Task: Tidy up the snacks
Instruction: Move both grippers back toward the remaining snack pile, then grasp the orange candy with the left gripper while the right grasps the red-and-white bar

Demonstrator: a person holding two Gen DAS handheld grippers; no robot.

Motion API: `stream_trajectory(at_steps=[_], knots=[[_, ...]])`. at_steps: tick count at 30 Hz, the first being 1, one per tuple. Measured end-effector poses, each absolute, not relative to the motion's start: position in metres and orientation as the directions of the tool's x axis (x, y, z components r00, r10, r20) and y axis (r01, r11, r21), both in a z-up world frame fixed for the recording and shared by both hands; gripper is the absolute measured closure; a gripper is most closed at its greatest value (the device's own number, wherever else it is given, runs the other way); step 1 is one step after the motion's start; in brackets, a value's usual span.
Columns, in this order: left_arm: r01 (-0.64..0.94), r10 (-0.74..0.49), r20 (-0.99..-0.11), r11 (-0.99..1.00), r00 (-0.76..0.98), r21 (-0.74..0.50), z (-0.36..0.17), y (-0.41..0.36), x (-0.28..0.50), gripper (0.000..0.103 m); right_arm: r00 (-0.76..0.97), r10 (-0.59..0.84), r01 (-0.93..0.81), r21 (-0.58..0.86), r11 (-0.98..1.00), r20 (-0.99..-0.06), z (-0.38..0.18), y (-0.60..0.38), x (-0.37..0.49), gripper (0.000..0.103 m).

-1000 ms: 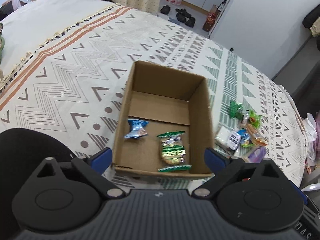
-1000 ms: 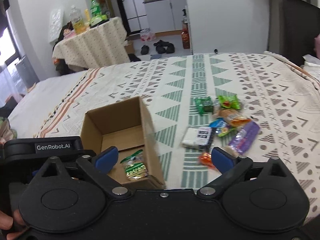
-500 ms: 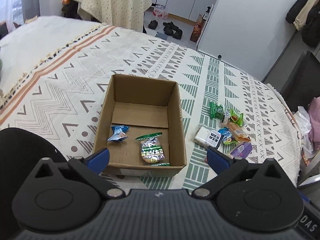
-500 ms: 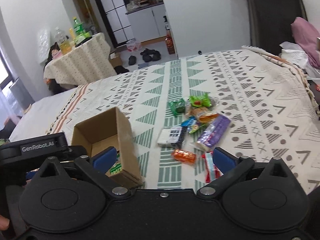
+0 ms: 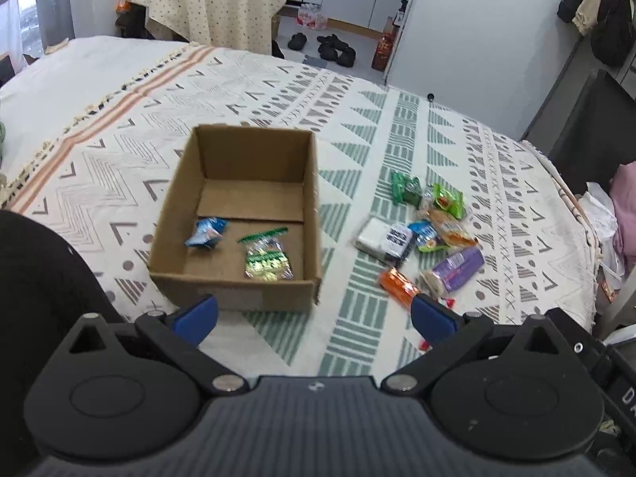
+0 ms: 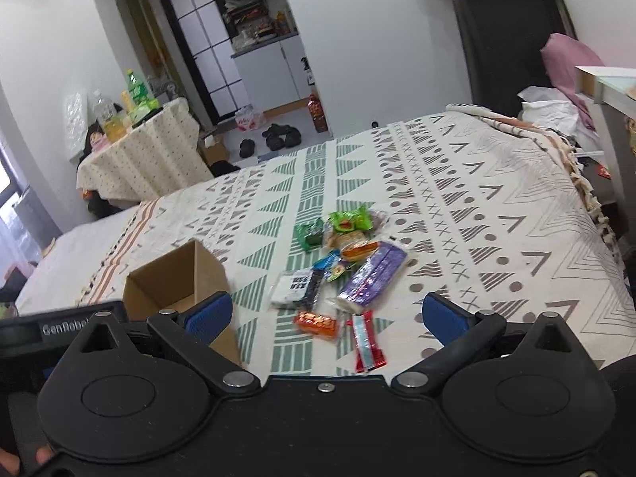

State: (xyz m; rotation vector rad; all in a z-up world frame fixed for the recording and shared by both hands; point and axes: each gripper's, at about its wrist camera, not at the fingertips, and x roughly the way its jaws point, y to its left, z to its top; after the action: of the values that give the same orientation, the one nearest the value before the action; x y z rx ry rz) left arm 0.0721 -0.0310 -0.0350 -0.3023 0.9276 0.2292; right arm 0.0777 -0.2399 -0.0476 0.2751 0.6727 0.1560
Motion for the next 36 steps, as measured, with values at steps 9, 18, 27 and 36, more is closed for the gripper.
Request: stream_trajectory(at_steps=[9, 18, 27, 36], knots=[[-0.319, 0.076, -0.817, 0.938, 0.572, -0.136, -0.041, -0.053, 0.076, 0.000, 0.756, 0.274, -0.041, 0.374, 0.926, -0.595, -0.061, -0.272, 0.082, 0.000], [-0.282, 0.031, -0.810, 0.945, 0.585, -0.168, -0.053, -0.067, 0.094, 0.003, 0.712, 0.330, -0.055, 0.420, 0.906, -0.619, -0.080, -0.289, 0.095, 0.002], [-0.276, -0.005, -0.838, 0.943, 0.546, -0.186, -0.079, -0.076, 0.124, 0.013, 0.650, 0.386, -0.060, 0.462, 0.885, -0.655, -0.111, -0.289, 0.120, 0.025], [-0.314, -0.033, -0.875, 0.926, 0.483, -0.208, -0.113, -0.082, 0.157, 0.033, 0.578, 0.408, -0.044, 0.472, 0.880, -0.707, -0.142, -0.285, 0.149, 0.043]])
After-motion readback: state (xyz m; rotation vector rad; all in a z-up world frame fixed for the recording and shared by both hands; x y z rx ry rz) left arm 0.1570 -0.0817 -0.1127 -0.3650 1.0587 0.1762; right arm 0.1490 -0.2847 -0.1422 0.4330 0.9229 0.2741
